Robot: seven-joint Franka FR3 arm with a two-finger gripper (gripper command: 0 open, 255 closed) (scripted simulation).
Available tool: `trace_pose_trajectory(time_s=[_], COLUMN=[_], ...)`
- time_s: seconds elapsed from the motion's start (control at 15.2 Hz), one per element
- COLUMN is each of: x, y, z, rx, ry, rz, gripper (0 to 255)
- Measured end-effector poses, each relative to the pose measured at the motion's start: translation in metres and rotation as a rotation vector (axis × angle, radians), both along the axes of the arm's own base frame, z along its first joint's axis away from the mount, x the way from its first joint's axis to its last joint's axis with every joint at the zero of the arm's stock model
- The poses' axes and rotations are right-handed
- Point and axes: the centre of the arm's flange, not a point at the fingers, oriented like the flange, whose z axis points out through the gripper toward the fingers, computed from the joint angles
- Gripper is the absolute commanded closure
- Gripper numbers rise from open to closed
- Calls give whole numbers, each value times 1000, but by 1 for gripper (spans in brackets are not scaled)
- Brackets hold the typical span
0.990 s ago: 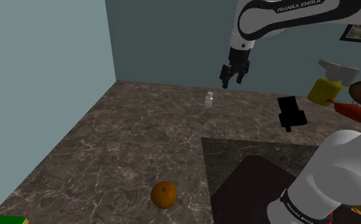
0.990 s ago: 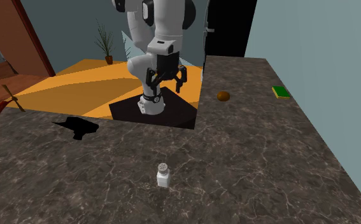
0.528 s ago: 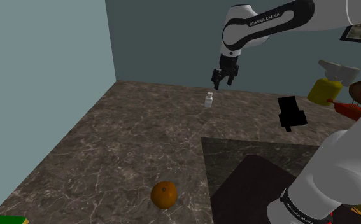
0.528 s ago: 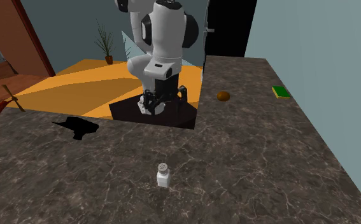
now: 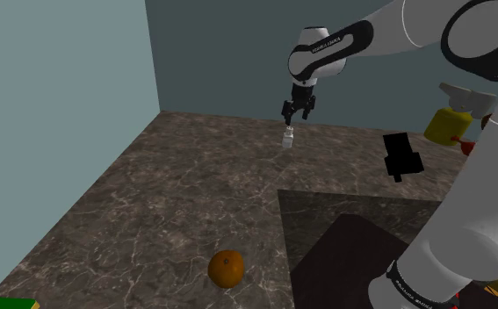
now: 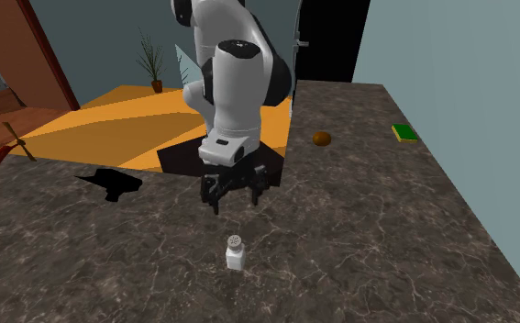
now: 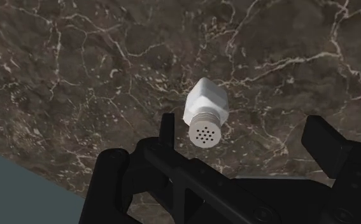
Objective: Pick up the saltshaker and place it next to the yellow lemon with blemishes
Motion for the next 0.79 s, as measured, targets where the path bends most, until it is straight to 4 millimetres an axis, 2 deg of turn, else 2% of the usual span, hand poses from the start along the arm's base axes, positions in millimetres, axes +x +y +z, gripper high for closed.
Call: trace_pose_trajectory(time_s=[0.13,0.33,0.79], x=[18,32,36], y=[-11,-25,-30], z=[-12,-30,-64], rx=[-2,-4,-5], ry=[-5,-10,-11], rz=[-5,-8,-8], gripper=[0,0,0])
